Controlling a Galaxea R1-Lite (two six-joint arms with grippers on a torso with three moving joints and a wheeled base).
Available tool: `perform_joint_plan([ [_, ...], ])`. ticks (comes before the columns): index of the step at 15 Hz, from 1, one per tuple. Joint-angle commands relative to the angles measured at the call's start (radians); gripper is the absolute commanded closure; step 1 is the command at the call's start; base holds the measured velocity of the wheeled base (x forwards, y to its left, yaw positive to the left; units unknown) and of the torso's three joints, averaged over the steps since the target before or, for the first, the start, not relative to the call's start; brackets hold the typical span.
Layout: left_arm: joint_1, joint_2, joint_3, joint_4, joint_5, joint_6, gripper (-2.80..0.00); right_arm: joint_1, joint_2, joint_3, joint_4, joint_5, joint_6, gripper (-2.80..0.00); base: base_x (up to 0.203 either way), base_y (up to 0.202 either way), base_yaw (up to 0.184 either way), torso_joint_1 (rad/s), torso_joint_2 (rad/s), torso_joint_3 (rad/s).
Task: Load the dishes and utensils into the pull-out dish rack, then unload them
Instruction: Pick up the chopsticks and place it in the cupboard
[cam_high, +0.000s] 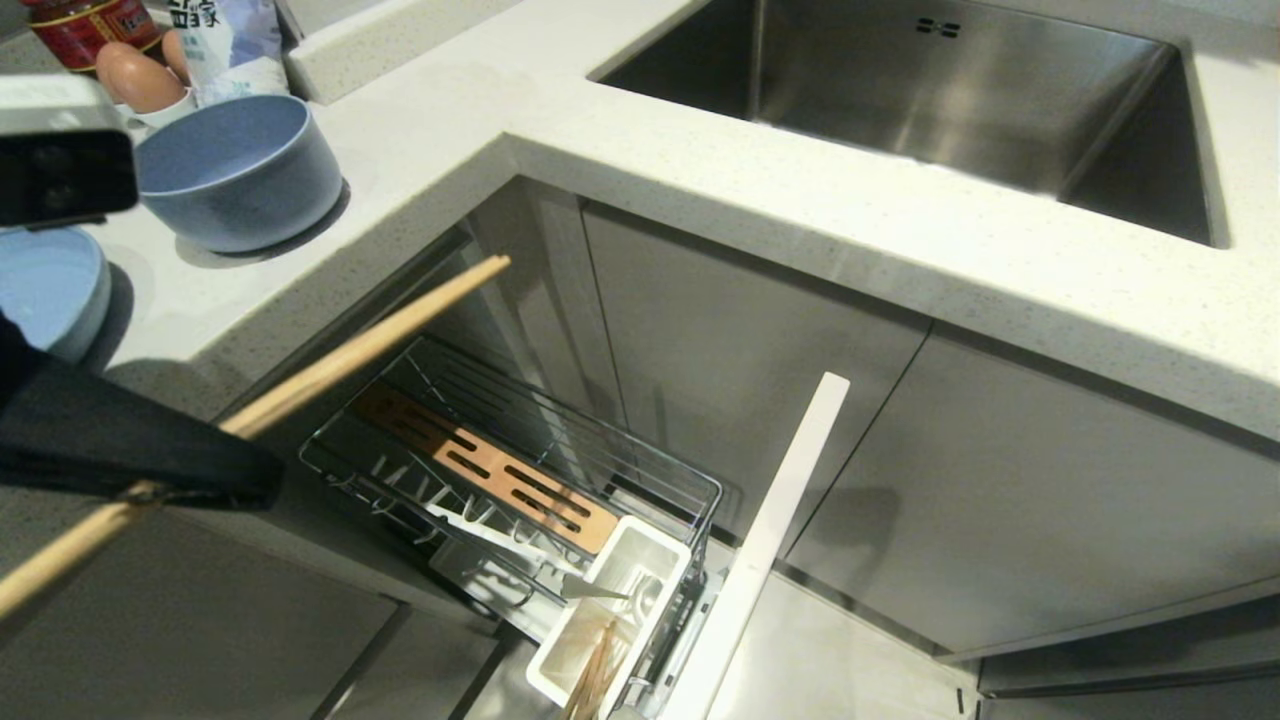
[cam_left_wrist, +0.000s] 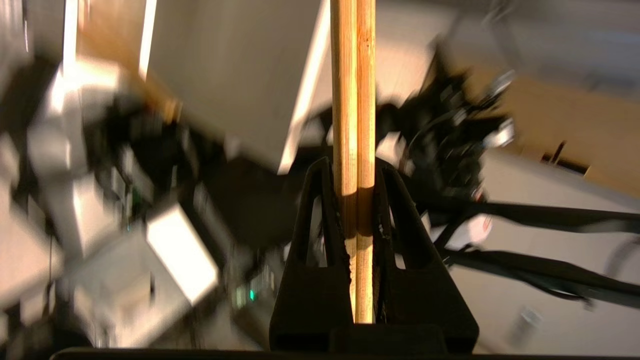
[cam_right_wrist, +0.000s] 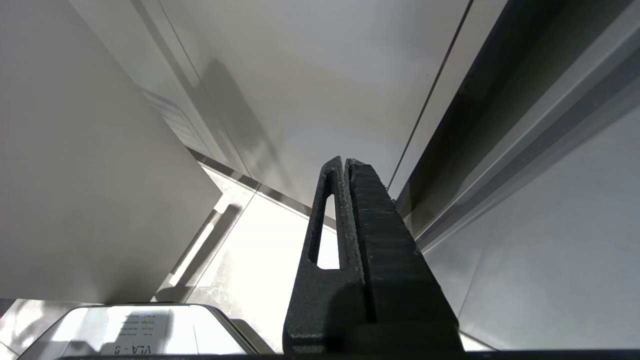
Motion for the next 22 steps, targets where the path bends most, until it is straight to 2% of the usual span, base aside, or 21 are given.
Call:
perform_joint_plan([
  [1, -0.007, 0.064, -0.004, 0.056, 0.020, -0.003, 0.00, 0.000, 0.000, 0.001, 0.000, 0.000, 0.000, 0.00, 0.000, 0.000, 0.000, 0.000, 0.00, 0.000],
  [4, -0.043, 0.097, 0.030, 0.070, 0.081, -0.003, 0.00, 0.000, 0.000, 0.001, 0.000, 0.000, 0.000, 0.00, 0.000, 0.000, 0.000, 0.000, 0.00, 0.000],
  [7, -0.131, 0.153, 0.089, 0.069, 0.177, -0.005, 0.00, 0.000, 0.000, 0.000, 0.000, 0.000, 0.000, 0.00, 0.000, 0.000, 0.000, 0.000, 0.00, 0.000],
  [12, -0.144, 0.213, 0.131, 0.059, 0.193, -0.005, 0.00, 0.000, 0.000, 0.000, 0.000, 0.000, 0.000, 0.00, 0.000, 0.000, 0.000, 0.000, 0.00, 0.000],
  [17, -0.191, 0.256, 0.203, 0.008, 0.254, -0.002, 0.00, 0.000, 0.000, 0.001, 0.000, 0.000, 0.000, 0.00, 0.000, 0.000, 0.000, 0.000, 0.00, 0.000],
  [20, -0.196, 0.294, 0.231, 0.015, 0.285, 0.004, 0.00, 0.000, 0.000, 0.000, 0.000, 0.000, 0.000, 0.00, 0.000, 0.000, 0.000, 0.000, 0.00, 0.000],
  [22, -0.215, 0.301, 0.248, 0.061, 0.312, 0.068, 0.00, 0.000, 0.000, 0.000, 0.000, 0.000, 0.000, 0.00, 0.000, 0.000, 0.000, 0.000, 0.00, 0.000],
])
